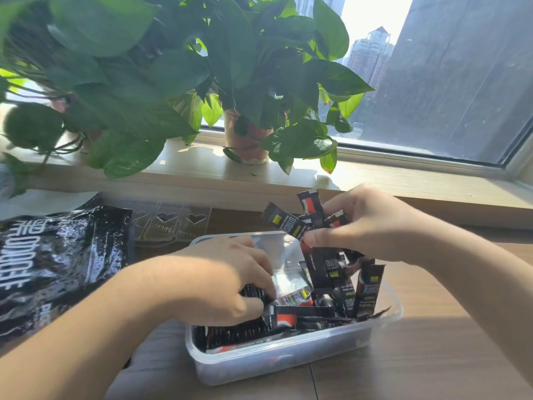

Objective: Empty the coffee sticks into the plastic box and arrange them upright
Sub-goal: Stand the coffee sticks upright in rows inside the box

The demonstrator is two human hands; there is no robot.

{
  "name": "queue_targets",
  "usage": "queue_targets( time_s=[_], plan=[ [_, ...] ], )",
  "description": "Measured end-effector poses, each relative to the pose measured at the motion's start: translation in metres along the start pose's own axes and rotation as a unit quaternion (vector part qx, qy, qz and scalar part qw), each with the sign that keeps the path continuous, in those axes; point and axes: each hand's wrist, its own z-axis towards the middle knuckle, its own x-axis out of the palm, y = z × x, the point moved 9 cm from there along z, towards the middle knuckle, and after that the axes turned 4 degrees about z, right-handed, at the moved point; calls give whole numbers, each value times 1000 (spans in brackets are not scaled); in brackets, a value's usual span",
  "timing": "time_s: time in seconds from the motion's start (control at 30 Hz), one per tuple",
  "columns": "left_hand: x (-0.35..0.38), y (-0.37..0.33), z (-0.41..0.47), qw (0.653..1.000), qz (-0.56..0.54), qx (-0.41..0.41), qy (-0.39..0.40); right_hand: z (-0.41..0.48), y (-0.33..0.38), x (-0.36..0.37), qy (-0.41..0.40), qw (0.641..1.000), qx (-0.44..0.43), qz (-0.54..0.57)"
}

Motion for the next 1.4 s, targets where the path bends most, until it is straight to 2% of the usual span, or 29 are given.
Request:
queue_targets(
  time_s=[0.13, 0.3, 0.57, 0.73, 0.9, 1.03, 1.23, 1.4],
  plan=[
    [0, 1, 0, 1000, -2, -6, -2, 2, -5, 20, 42, 998, 29, -36],
    [-4, -2, -1, 1000, -5, -1, -18, 4, -3, 22, 18, 999, 3, -39],
    [-12, -4, -5, 998, -35, 20, -53, 8, -5, -5, -18, 994, -19, 104],
    [-25, 1, -5, 990, -91, -5, -108, 11, -1, -16, -18, 971, -66, 228],
    [-57, 16, -11, 944, -197, -50, -259, 17, -7, -18, -30, 951, -64, 302],
    [-59, 34, -16, 901, -276, -118, -313, 22, -19, -18, -42, 946, -67, 316],
    [-60, 44, -10, 867, -357, -165, -306, 25, -41, -7, -51, 953, -51, 293],
    [-56, 24, 19, 874, -422, -158, -183, 21, -45, -1, -64, 943, -50, 323]
  ],
)
